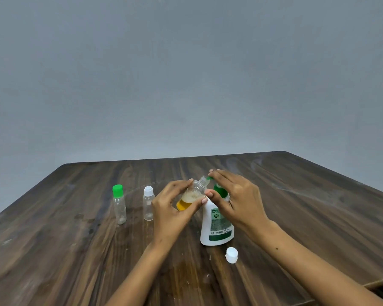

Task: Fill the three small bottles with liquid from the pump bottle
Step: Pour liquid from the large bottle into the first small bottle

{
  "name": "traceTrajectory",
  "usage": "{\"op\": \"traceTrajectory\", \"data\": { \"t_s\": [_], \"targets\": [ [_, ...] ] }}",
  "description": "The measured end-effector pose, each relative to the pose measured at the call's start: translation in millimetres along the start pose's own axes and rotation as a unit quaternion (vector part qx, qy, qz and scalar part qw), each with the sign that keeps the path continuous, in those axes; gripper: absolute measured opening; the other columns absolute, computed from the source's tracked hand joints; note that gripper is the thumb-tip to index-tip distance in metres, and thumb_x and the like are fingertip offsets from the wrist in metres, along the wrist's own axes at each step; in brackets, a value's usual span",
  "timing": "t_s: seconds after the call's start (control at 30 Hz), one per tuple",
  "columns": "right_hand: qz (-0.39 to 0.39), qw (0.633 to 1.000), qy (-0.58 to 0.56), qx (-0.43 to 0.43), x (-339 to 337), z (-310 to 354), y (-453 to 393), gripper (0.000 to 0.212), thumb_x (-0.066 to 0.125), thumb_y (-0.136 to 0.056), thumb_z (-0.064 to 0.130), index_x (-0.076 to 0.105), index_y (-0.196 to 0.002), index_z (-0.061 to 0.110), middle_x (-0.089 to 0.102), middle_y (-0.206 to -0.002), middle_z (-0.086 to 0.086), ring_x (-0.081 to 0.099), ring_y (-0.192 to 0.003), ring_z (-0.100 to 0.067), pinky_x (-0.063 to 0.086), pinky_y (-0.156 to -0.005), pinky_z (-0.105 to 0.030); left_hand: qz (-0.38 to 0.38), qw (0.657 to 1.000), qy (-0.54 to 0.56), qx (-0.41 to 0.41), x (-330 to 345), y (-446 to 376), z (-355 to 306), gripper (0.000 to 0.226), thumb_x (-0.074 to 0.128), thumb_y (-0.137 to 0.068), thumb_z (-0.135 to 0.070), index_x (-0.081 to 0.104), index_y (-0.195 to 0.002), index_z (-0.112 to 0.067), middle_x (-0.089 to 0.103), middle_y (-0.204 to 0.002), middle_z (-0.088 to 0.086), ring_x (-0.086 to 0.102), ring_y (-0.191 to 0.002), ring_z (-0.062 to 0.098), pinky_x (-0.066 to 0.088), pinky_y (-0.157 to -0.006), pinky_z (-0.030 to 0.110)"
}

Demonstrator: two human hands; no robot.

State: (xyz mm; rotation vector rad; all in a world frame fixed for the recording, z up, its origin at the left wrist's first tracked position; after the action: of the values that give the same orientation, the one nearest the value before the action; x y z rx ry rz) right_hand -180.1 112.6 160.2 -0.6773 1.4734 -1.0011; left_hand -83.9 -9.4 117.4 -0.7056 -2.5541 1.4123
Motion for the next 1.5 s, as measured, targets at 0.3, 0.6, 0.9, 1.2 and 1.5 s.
{"op": "traceTrajectory", "data": {
  "t_s": [0.3, 0.6, 0.9, 1.2, 1.5],
  "targets": [
    [0.007, 1.0, 0.001, 0.013, 5, -1, 4, 0.077, 0.023, -0.094, 0.068, 0.071, -0.107, 0.01, 0.071, -0.107, -0.003, 0.067, -0.093, -0.019, 0.044, -0.077, -0.022, -0.001, 1.0, -0.003, 0.003, -1, -1, -1, 0.049, 0.078, -0.069, -0.041, 0.071, -0.109, -0.014, 0.066, -0.102, -0.014, 0.063, -0.1, -0.006, 0.049, -0.08, 0.006],
    [-0.006, 1.0, 0.003, 0.009, 1, 0, 2, 0.075, 0.023, -0.094, 0.067, 0.072, -0.104, 0.01, 0.071, -0.103, -0.002, 0.067, -0.091, -0.019, 0.043, -0.077, -0.021, -0.009, 1.0, -0.002, 0.0, -2, -1, 1, 0.047, 0.083, -0.066, -0.033, 0.073, -0.107, -0.011, 0.068, -0.101, -0.011, 0.064, -0.099, -0.002, 0.049, -0.08, 0.008],
    [0.028, 0.998, 0.038, -0.031, 4, 2, -3, 0.081, 0.02, -0.094, 0.067, 0.068, -0.113, 0.004, 0.067, -0.116, -0.009, 0.061, -0.112, -0.023, 0.036, -0.103, -0.038, -0.005, 1.0, -0.005, 0.004, -2, -1, -2, 0.05, 0.078, -0.069, -0.042, 0.073, -0.107, -0.01, 0.07, -0.1, -0.007, 0.064, -0.098, -0.003, 0.048, -0.079, 0.006],
    [0.028, 0.999, 0.024, -0.031, 0, 4, -4, 0.083, 0.019, -0.094, 0.067, 0.068, -0.113, 0.002, 0.066, -0.117, -0.01, 0.061, -0.113, -0.024, 0.035, -0.102, -0.039, 0.002, 1.0, 0.002, 0.008, -2, 0, -2, 0.049, 0.076, -0.069, -0.04, 0.072, -0.108, -0.01, 0.069, -0.1, -0.008, 0.063, -0.099, -0.003, 0.048, -0.079, 0.006],
    [0.021, 1.0, 0.009, -0.017, 5, 4, 3, 0.079, 0.022, -0.094, 0.067, 0.067, -0.109, 0.004, 0.068, -0.11, -0.007, 0.063, -0.104, -0.023, 0.039, -0.099, -0.032, 0.008, 1.0, 0.003, 0.007, 0, 0, -4, 0.052, 0.072, -0.071, -0.049, 0.07, -0.11, -0.014, 0.067, -0.102, -0.012, 0.062, -0.102, -0.005, 0.048, -0.079, 0.005]
  ]
}}
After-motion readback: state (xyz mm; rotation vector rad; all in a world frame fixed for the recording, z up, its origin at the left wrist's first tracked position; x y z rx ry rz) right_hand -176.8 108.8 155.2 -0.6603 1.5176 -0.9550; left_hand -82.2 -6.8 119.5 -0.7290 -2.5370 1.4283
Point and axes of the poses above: each hand's wrist, its own y-axis away from the middle knuckle, its own x-axis out of the palm, z = x × y, the point moved 8 cm from there along -y, towards the middle knuckle
